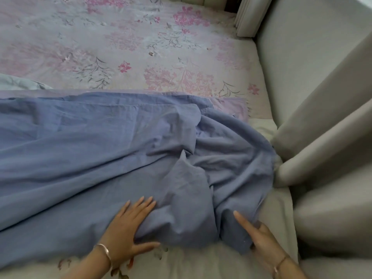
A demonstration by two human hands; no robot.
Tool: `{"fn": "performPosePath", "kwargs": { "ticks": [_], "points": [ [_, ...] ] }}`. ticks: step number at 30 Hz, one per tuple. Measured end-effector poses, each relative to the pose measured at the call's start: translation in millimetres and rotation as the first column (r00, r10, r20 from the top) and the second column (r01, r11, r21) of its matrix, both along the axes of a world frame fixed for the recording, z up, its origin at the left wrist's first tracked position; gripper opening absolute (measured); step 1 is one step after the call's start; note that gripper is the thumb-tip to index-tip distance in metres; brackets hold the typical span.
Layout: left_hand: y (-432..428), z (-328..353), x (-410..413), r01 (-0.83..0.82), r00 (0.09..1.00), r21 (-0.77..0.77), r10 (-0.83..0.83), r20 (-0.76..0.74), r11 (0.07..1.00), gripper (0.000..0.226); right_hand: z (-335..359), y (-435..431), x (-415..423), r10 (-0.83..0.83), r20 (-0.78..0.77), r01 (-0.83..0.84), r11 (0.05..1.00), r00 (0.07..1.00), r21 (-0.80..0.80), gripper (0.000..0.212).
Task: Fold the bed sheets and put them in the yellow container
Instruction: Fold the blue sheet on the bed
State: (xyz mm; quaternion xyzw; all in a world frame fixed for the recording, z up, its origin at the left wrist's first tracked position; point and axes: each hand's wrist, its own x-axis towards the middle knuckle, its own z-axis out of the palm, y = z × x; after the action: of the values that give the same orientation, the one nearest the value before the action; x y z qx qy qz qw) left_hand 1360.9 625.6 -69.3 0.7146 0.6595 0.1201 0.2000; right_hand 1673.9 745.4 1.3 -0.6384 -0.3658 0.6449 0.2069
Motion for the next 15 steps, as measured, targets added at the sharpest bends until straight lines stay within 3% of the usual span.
{"fn": "performPosePath", "kwargs": {
  "ticks": [2,5,7,10,11,13,15],
  "points": [
    [-10.6,-7.0,-3.9,0.068,0.994,0.055,-0.062,-0.091,0.996,0.083,2.5,-9.8,-2.1,-0.078,0.087,0.071,0.994,0.993,0.083,0.055],
    [-5.6,5.1,-9.1,0.054,0.997,0.147,-0.045,-0.065,0.988,0.070,14.9,-9.8,7.9,-0.094,0.206,0.071,0.991,0.974,0.114,0.055],
    [-3.9,21.8,-15.0,0.075,0.996,0.235,-0.063,-0.060,0.969,0.059,32.6,-3.5,25.4,-0.095,0.204,0.065,0.986,0.974,0.151,0.044],
    [-13.0,44.4,-30.3,0.219,0.966,0.304,-0.162,-0.201,0.927,0.051,55.2,-1.1,71.7,-0.110,0.229,0.060,0.975,0.967,0.215,0.056],
    [-20.5,48.8,-32.6,0.239,0.960,0.287,-0.181,-0.214,0.928,0.051,61.7,-7.8,87.8,-0.078,0.314,0.007,0.976,0.946,0.218,0.058],
    [-31.4,44.2,-34.2,0.281,0.948,0.235,-0.230,-0.221,0.930,0.046,63.2,-18.8,113.0,0.003,0.496,-0.111,0.976,0.868,0.188,0.043],
    [-39.2,32.2,-30.6,0.324,0.927,0.166,-0.277,-0.254,0.931,0.030,52.1,-23.0,124.6,0.086,0.592,-0.179,0.979,0.801,0.099,0.041]
  ]
}}
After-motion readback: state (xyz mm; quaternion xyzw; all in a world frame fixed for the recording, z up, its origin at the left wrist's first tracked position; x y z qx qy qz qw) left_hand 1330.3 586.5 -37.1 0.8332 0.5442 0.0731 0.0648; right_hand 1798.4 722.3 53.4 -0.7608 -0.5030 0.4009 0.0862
